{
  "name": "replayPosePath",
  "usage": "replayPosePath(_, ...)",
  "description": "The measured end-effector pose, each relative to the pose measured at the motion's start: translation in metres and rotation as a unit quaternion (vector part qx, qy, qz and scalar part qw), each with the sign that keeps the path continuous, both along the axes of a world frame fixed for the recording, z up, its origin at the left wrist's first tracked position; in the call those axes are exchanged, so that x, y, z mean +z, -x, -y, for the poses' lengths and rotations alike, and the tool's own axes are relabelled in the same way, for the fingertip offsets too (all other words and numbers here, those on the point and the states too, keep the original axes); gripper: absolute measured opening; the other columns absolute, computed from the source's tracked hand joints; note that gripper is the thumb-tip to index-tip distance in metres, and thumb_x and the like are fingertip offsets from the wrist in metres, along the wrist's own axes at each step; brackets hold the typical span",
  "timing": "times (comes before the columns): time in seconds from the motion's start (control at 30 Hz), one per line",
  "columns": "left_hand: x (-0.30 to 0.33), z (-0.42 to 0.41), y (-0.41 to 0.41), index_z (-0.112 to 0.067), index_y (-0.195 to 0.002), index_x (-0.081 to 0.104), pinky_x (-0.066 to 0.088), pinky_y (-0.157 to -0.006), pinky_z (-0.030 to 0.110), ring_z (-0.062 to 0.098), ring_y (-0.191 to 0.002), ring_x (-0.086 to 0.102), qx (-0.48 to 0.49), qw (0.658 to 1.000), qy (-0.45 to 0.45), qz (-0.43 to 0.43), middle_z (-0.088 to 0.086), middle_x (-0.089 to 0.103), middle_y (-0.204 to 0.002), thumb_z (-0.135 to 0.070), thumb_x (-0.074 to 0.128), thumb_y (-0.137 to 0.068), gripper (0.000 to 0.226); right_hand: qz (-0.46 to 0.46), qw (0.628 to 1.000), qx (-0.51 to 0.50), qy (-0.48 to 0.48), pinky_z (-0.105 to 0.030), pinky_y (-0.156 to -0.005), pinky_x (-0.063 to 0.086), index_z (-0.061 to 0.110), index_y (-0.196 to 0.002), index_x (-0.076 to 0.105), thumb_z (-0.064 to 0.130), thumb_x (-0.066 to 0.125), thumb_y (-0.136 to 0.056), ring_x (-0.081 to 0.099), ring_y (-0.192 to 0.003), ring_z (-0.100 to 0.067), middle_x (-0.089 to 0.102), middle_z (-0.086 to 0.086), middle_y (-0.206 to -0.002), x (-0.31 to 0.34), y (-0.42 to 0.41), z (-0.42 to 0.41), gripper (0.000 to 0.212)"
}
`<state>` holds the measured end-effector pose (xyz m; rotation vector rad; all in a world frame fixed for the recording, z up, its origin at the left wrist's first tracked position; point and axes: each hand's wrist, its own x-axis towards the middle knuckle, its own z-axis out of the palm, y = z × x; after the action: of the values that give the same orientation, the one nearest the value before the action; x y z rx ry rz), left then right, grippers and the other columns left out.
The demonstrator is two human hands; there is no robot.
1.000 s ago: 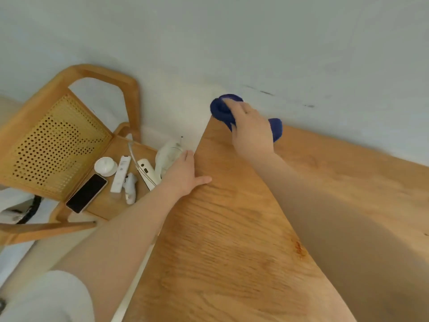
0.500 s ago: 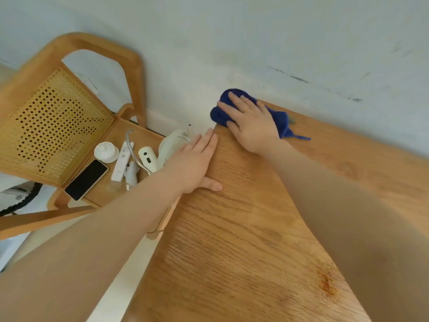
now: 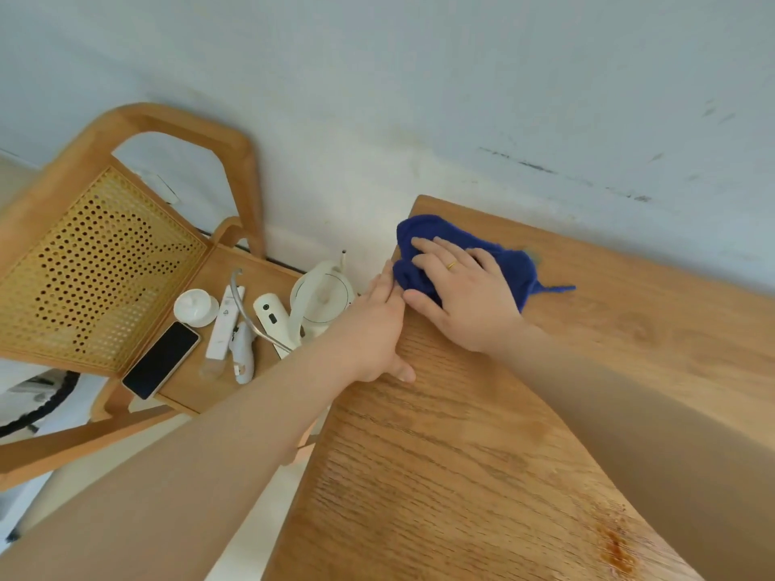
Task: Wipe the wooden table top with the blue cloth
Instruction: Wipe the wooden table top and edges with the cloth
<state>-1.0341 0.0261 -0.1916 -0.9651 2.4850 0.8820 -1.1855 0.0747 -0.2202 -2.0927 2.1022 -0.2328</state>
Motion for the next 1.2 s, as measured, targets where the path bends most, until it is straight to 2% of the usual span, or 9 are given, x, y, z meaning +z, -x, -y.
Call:
replayPosePath(0.17,0.002,0.002,0.006,-0.007,-0.143,-0.023,0.007,-0.118,0.029,0.018,-0.144,-0.014,-0.006,0.999,-0.009,0.037,0.005,-0.035,-0.150,-0.039,0.077,-0.071,0.128,-0.008,0.999,-0.037,0.001,-0.041,-0.112,0.017,0.024,-0.129,0.044,0.046,0.031,-0.096,0.025,-0.140,-0.015,0.031,0.007,-0.151,-0.006,0.038,0.033,0.043)
replayPosePath(0.33,0.005,-0.006,0.002,-0.011,-0.143,-0.026,0.002,-0.119,0.033,0.016,-0.142,-0.021,0.032,0.997,-0.054,0.039,0.000,-0.038,-0.148,-0.060,0.078,-0.055,0.145,0.015,0.994,-0.108,-0.026,-0.038,-0.113,0.014,0.034,-0.143,0.026,0.040,0.027,-0.099,0.020,-0.141,-0.016,0.023,0.006,-0.154,-0.003,0.044,0.044,0.045)
replayPosePath(0.47,0.001,-0.022,0.010,-0.003,-0.139,-0.028,-0.001,-0.119,0.041,0.028,-0.139,-0.029,0.039,0.996,0.022,0.077,0.013,-0.039,-0.146,-0.070,0.071,-0.055,0.146,0.029,0.997,-0.023,-0.074,-0.038,-0.113,0.009,0.035,-0.142,0.028,0.040,0.024,-0.099,0.011,-0.143,-0.013,0.017,0.010,-0.155,0.006,0.014,0.009,0.043)
replayPosePath(0.53,-0.002,-0.026,0.014,0.000,-0.140,-0.025,0.000,-0.119,0.043,0.031,-0.138,-0.030,0.034,0.994,0.048,0.096,0.018,-0.038,-0.146,-0.074,0.067,-0.055,0.145,0.045,0.996,0.024,-0.075,-0.035,-0.112,0.011,0.036,-0.142,0.028,0.050,0.017,-0.096,0.012,-0.143,-0.010,0.019,0.012,-0.154,0.011,0.006,-0.020,0.049)
replayPosePath(0.67,-0.002,-0.028,0.012,-0.006,-0.143,-0.022,0.002,-0.119,0.038,0.025,-0.143,-0.018,0.073,0.994,0.054,0.059,0.010,-0.031,-0.151,-0.067,0.075,-0.051,0.147,0.005,0.996,0.054,-0.073,-0.035,-0.111,0.014,0.039,-0.143,0.024,0.059,0.002,-0.084,0.011,-0.143,-0.010,0.016,0.015,-0.154,0.010,0.021,-0.034,0.065)
replayPosePath(0.77,-0.002,-0.027,0.011,-0.007,-0.145,-0.020,0.002,-0.118,0.037,0.024,-0.144,-0.011,0.069,0.993,0.080,0.053,0.009,-0.027,-0.153,-0.068,0.075,-0.048,0.148,-0.033,0.996,-0.039,-0.076,-0.041,-0.112,0.013,0.037,-0.144,0.019,0.051,0.014,-0.095,0.009,-0.144,-0.017,0.011,0.011,-0.156,0.002,0.039,-0.002,0.051)
replayPosePath(0.9,-0.001,-0.030,0.011,-0.006,-0.144,-0.021,0.003,-0.117,0.036,0.024,-0.145,-0.010,0.072,0.993,0.079,0.057,0.009,-0.027,-0.153,-0.068,0.075,-0.049,0.149,-0.015,0.986,-0.142,-0.089,-0.045,-0.114,0.009,0.035,-0.145,0.016,0.040,0.019,-0.100,0.005,-0.144,-0.020,0.007,0.007,-0.157,0.001,0.055,0.027,0.046)
replayPosePath(1.03,0.004,-0.030,0.011,-0.006,-0.144,-0.022,0.005,-0.116,0.034,0.024,-0.144,-0.013,0.074,0.994,0.062,0.053,0.008,-0.029,-0.152,-0.065,0.076,-0.051,0.147,0.002,0.993,-0.093,-0.079,-0.041,-0.113,0.011,0.030,-0.143,0.026,0.037,0.023,-0.100,0.009,-0.144,-0.018,0.013,0.008,-0.156,0.005,0.039,-0.006,0.044)
replayPosePath(1.2,0.003,-0.028,0.012,-0.008,-0.143,-0.024,0.006,-0.116,0.033,0.023,-0.144,-0.015,0.076,0.995,0.036,0.051,0.007,-0.034,-0.150,-0.062,0.077,-0.054,0.145,0.063,0.993,0.025,-0.094,-0.034,-0.113,0.003,0.035,-0.138,0.033,0.057,0.004,-0.084,0.005,-0.143,-0.008,0.012,0.019,-0.154,0.012,0.029,-0.072,0.065)
